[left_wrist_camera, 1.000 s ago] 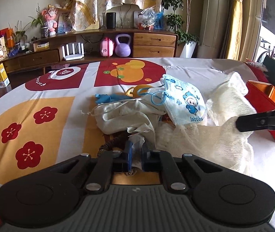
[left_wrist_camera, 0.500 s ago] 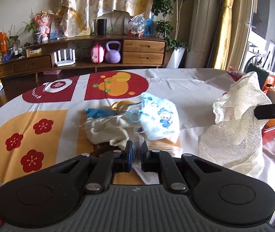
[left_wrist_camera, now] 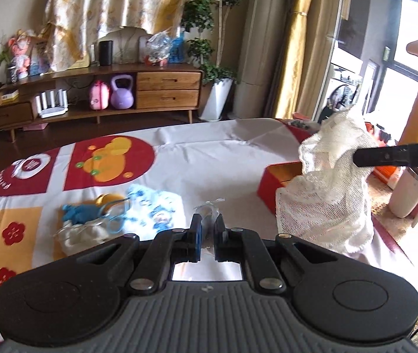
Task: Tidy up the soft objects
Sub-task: 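Carry the mesh cloth with the right tool while the left tool carries the clear bag to the red tin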
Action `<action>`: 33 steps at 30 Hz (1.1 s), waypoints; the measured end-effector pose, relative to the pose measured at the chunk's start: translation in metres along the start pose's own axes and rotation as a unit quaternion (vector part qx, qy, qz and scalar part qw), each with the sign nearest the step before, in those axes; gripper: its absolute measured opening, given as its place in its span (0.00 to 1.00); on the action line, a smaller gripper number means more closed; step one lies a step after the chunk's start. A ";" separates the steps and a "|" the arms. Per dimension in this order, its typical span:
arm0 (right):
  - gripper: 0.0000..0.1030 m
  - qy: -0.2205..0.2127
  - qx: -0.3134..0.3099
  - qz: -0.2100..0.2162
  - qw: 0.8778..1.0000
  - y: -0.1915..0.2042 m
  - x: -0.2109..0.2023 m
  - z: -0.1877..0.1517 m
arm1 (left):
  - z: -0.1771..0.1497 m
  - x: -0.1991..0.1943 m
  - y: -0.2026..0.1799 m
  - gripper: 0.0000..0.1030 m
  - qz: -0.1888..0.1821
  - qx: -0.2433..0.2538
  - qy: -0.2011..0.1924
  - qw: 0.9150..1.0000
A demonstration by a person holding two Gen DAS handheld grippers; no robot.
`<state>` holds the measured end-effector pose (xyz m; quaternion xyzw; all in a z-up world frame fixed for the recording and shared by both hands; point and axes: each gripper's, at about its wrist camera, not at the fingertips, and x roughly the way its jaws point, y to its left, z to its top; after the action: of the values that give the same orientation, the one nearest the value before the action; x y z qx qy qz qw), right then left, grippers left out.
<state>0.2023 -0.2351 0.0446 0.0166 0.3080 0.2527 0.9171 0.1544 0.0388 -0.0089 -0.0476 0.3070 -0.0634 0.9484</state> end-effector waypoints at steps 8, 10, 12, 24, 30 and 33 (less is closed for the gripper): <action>0.02 -0.013 0.004 -0.047 0.999 -0.043 -0.001 0.010 | 0.022 0.023 -0.045 0.07 -0.037 0.029 0.006 0.999; 0.02 -0.014 0.007 -0.054 0.998 -0.053 0.000 0.010 | 0.026 0.032 -0.054 0.07 -0.044 0.035 0.010 0.998; 0.02 -0.015 0.010 -0.061 0.998 -0.064 0.000 0.011 | 0.030 0.041 -0.066 0.07 -0.049 0.043 0.011 0.998; 0.02 -0.003 0.024 -0.077 0.997 -0.118 0.021 0.009 | 0.050 0.099 -0.125 0.07 -0.079 0.058 0.028 0.995; 0.02 0.006 0.032 -0.080 0.996 -0.143 0.041 0.000 | 0.055 0.129 -0.156 0.07 -0.081 0.084 0.032 0.993; 0.02 0.009 0.038 -0.075 0.996 -0.155 0.052 -0.002 | 0.054 0.144 -0.171 0.07 -0.082 0.094 0.037 0.992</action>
<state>0.3068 -0.3455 -0.0152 0.0261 0.3259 0.1711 0.9294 0.2865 -0.1486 -0.0267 0.0188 0.3293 -0.1709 0.9284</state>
